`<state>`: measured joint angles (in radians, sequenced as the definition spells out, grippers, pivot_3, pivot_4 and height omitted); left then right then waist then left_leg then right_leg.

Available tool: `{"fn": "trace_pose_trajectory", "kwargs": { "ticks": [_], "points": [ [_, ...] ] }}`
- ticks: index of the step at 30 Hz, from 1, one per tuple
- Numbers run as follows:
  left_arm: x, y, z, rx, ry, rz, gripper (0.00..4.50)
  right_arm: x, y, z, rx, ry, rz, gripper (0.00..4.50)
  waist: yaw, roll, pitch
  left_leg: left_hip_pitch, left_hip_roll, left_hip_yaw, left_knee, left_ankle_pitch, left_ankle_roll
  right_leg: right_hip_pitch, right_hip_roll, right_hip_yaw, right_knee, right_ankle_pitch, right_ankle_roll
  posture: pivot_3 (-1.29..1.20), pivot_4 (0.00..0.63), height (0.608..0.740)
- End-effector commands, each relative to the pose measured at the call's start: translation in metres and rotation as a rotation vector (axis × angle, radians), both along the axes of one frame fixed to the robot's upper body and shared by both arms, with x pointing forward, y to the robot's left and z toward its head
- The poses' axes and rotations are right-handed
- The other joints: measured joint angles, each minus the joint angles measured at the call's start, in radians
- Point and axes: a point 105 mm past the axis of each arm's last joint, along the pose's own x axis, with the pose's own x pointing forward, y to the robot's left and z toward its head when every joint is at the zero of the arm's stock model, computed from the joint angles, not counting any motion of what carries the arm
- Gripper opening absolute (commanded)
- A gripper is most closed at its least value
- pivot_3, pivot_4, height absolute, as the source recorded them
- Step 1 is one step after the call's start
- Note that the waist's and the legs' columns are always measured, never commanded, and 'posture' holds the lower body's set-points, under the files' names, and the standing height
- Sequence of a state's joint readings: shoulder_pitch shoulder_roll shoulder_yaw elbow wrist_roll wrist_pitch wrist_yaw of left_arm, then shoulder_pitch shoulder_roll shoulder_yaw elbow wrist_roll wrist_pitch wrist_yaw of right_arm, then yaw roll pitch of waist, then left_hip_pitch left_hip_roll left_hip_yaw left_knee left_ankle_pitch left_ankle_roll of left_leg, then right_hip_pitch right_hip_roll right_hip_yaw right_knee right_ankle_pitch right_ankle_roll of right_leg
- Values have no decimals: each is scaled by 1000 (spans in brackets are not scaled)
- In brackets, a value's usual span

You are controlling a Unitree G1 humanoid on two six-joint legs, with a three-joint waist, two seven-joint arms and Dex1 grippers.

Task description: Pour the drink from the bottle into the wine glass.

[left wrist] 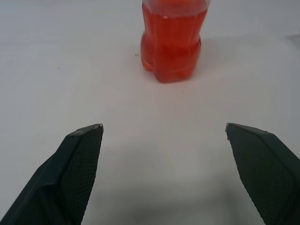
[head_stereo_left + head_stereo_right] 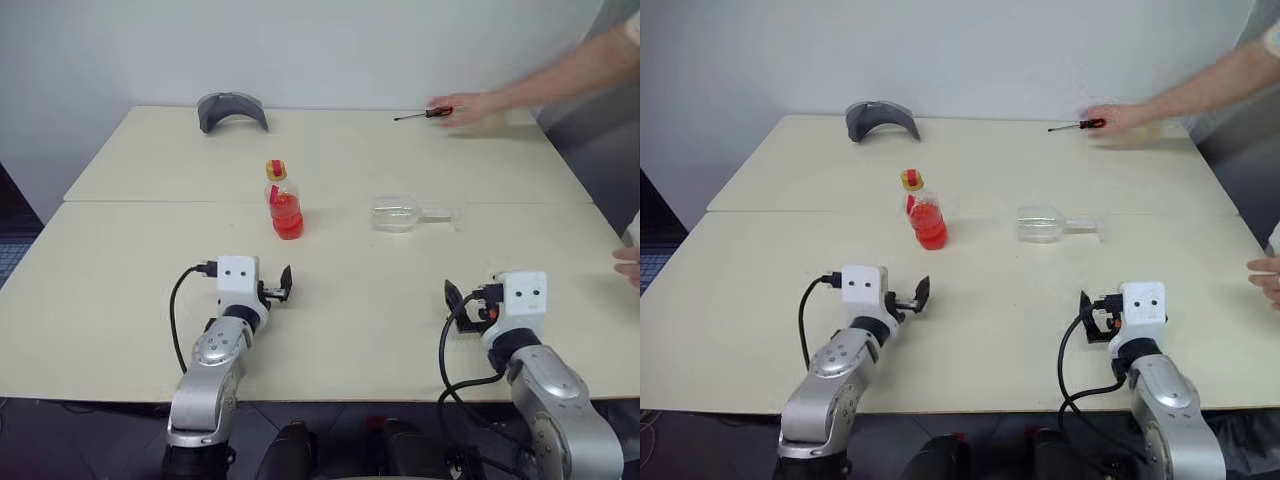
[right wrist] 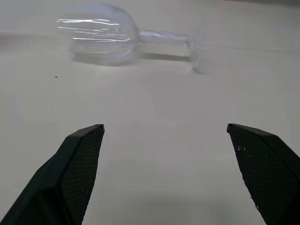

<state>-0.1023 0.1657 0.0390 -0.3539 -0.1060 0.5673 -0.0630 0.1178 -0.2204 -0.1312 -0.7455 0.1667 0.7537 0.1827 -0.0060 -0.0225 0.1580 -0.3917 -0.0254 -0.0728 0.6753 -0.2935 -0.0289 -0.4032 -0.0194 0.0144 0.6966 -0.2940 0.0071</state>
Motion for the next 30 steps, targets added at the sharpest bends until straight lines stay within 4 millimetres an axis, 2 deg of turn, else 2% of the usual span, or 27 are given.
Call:
{"fn": "trace_pose_trajectory", "kwargs": {
  "ticks": [1, 9, 12, 19, 30],
  "points": [
    [16, 3, 24, 36, -111, -24, 4481, -2, 18, 35, 11, -107, 205, 4500, 0, 0, 0, 0, 0, 0, 0, 0, 0, 0, 0, 0, 0, 0, 0, 0, 150, 740],
    [44, 9, 40, 47, -186, -6, 4481, -4, 48, 54, 4, -119, 556, 4500, 1, 0, 0, 0, 0, 0, 0, 0, 0, 0, 0, 0, 0, 0, 0, 0, 150, 740],
    [50, 8, 42, 46, -204, -2, 4481, -2, 54, 57, 3, -119, 626, 4500, 1, -1, 0, 0, 0, -1, 0, 0, 0, 0, 0, -1, 0, 0, 0, 0, 150, 740],
    [60, -1, 40, -1, -209, -35, 4481, 14, 55, 67, -7, -141, 658, 4500, 3, -1, 0, -1, 0, 0, 1, 0, 0, 0, 0, -1, 0, 0, 0, 0, 150, 740],
    [81, -12, 34, -39, -204, -83, 4481, 16, 57, 70, -20, -145, 670, 4500, 4, -1, 0, -1, 0, -1, 1, 0, 0, 0, 0, -1, 0, 0, 0, 0, 150, 740]
  ]
}}
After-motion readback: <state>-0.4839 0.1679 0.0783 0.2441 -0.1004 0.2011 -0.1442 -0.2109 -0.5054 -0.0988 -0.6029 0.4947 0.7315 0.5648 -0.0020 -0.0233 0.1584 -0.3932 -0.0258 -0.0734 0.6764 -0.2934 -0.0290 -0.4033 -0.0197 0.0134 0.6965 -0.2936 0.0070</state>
